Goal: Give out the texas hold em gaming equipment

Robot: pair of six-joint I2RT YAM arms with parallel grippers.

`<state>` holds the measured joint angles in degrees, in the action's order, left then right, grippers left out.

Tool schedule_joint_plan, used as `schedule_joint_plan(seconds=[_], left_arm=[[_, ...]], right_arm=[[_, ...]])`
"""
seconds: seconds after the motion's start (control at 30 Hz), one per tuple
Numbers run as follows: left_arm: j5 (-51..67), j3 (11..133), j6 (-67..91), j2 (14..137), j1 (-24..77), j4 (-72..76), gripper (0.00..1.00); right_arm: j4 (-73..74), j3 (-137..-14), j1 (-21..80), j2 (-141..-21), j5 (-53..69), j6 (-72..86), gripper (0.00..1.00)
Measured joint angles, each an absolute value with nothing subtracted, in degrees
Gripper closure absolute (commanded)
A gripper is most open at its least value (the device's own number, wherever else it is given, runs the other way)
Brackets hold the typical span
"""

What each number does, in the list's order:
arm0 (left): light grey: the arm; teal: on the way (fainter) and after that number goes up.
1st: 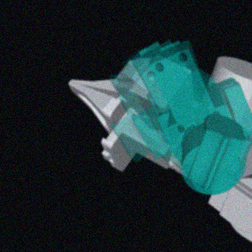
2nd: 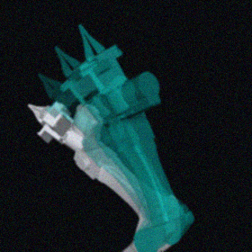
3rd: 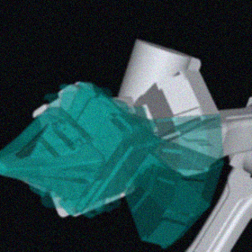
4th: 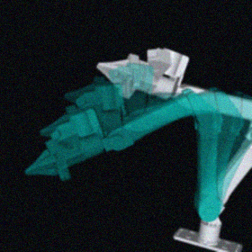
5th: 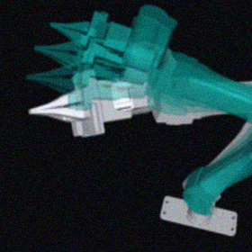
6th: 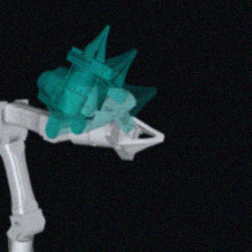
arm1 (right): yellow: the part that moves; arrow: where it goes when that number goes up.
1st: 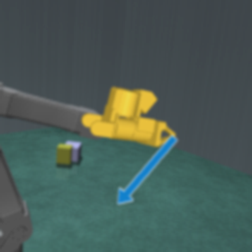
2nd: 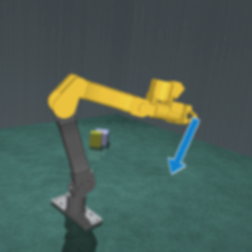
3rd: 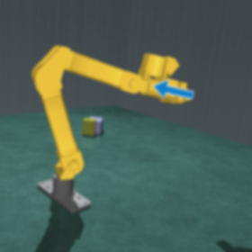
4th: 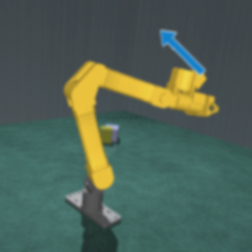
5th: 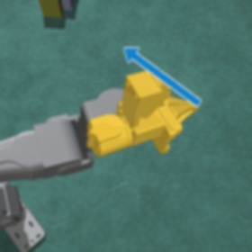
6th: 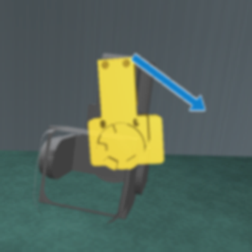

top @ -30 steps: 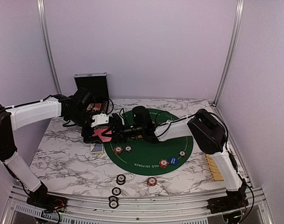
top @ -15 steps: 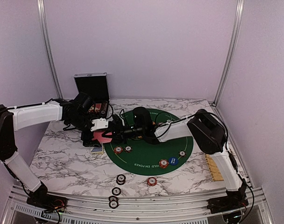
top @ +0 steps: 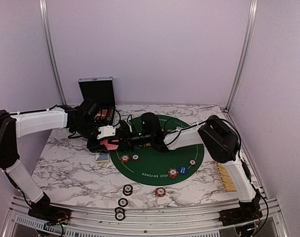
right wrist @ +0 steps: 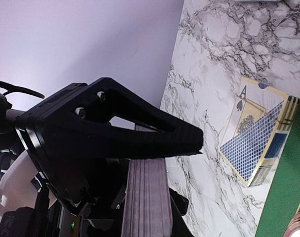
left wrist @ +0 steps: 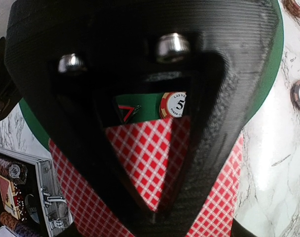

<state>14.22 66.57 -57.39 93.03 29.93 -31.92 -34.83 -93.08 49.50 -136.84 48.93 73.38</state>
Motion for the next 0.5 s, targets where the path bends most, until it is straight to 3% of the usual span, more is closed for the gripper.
schedule_joint_plan(seconds=[0.07,0.17,0.27,0.5], left_arm=[[14.0,66.6,-57.2,93.0,29.9,-31.9,0.44],[13.9,66.6,-57.2,93.0,29.9,-31.9,0.46],[14.0,66.6,-57.2,93.0,29.9,-31.7,0.48],[13.9,66.7,-57.2,93.0,30.0,-31.6,0.51]], right_arm=[[-34.4,-93.1,49.5,-136.8,48.9,73.0,0.88],[-33.7,-93.3,49.5,-136.8,48.9,72.3,0.68],[-32.0,-93.6,49.5,-136.8,48.9,71.7,0.58],[-28.9,-94.0,49.6,-136.8,48.4,70.9,0.48]])
